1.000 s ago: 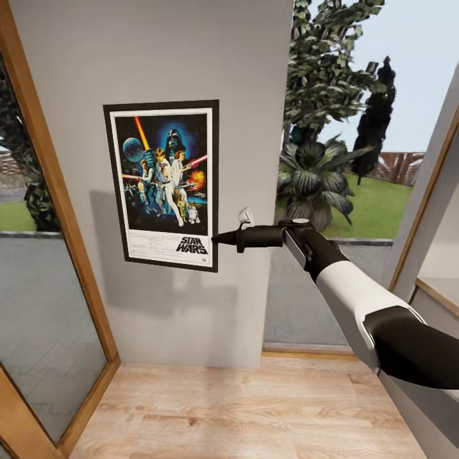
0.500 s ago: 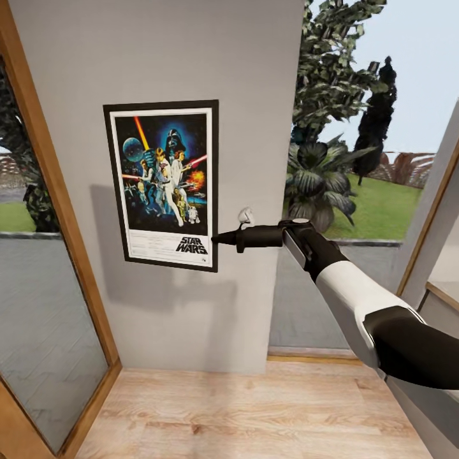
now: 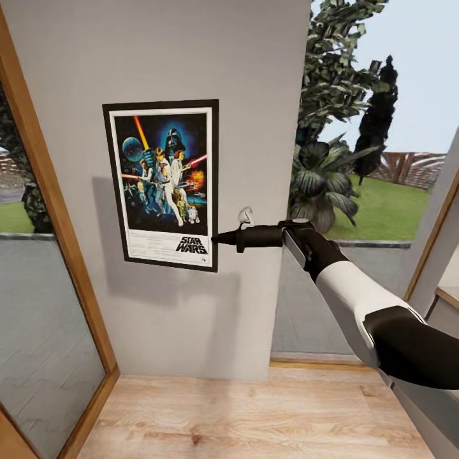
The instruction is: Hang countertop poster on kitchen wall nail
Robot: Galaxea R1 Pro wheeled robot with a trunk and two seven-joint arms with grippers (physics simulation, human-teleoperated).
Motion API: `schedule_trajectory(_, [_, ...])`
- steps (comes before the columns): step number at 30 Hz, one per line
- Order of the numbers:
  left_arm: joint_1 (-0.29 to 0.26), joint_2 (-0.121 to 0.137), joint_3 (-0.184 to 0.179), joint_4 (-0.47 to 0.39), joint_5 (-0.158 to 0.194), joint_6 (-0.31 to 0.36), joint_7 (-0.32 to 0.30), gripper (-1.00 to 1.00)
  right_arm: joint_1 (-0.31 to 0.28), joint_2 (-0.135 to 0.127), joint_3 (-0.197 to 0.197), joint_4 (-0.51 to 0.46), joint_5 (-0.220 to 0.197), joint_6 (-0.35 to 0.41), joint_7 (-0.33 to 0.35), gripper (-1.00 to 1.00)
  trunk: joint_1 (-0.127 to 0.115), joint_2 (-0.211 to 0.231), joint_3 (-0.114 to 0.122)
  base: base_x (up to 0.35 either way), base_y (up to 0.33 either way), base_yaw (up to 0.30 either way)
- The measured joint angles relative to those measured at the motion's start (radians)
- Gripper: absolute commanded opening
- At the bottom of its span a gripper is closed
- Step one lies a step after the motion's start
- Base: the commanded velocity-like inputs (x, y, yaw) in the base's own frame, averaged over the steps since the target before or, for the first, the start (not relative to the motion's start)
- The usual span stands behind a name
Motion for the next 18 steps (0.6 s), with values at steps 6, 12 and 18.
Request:
schedule_trajectory(6, [0.0,0.0,0.0,0.0,0.0,0.0,0.0,1.0,0.0,0.001,0.0,-0.001,0.0,0.0,0.0,-1.0,0.0,0.0,0.0,0.1,0.055,0.0])
schedule_trajectory(12, [0.0,0.0,0.001,0.0,0.0,0.0,0.0,1.0,0.0,0.001,0.0,-0.002,0.0,-0.001,0.0,-1.0,0.0,0.0,0.0,0.119,0.078,0.0])
schedule_trajectory(18, [0.0,0.0,0.001,0.0,0.0,0.0,0.0,1.0,0.0,0.0,0.0,-0.002,0.0,-0.001,0.0,-1.0,0.0,0.0,0.0,0.154,0.08,0.0])
